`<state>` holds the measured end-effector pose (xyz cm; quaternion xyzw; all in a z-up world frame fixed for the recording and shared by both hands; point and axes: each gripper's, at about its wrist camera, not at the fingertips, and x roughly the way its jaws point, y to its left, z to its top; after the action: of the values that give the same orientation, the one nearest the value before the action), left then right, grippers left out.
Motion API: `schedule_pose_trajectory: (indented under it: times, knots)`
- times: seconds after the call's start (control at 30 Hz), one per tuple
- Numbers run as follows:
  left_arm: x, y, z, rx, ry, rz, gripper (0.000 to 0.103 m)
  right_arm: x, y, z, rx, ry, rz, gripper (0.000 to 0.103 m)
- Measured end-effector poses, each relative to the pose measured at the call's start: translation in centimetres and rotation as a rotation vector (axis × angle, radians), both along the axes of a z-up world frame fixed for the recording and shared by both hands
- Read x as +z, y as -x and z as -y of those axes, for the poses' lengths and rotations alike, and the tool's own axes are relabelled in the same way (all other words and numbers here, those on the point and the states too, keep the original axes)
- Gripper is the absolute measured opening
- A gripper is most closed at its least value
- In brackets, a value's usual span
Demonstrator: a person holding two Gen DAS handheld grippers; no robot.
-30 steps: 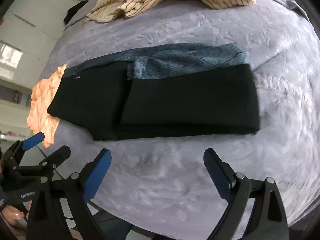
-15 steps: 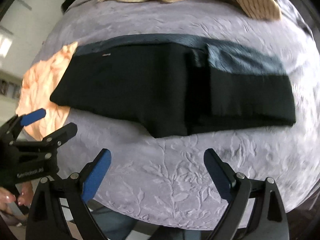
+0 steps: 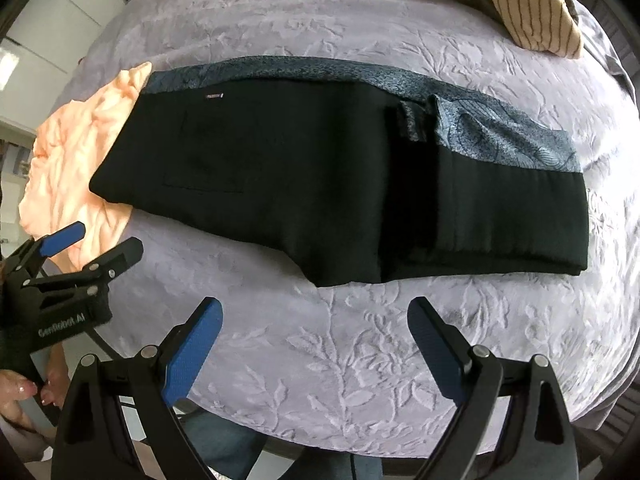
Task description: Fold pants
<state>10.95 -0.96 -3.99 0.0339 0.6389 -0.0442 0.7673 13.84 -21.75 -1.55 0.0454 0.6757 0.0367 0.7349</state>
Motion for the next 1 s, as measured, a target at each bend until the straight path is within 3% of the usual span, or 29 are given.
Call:
schedule_pose_trajectory:
  times: [0.2, 0.73, 1.0]
  knots:
    - [-1.3, -0.3, -0.8, 0.060, 0.016, -0.017, 0.103, -0.8, -0.1, 0.7, 0.010, 0.002, -0.031, 0.095]
    - [-2.4, -0.9, -0.9, 0.100, 0.087, -0.042, 0.103, -3.2, 0.0, 1.0, -0.010, -0.035, -0.077, 0.095]
    - [-1.1, -1.9, -5.5, 0.182, 0.325, 0.004, 0.103, -3.8, 0.3, 0.7, -0.012, -0.068, -0.086, 0.095]
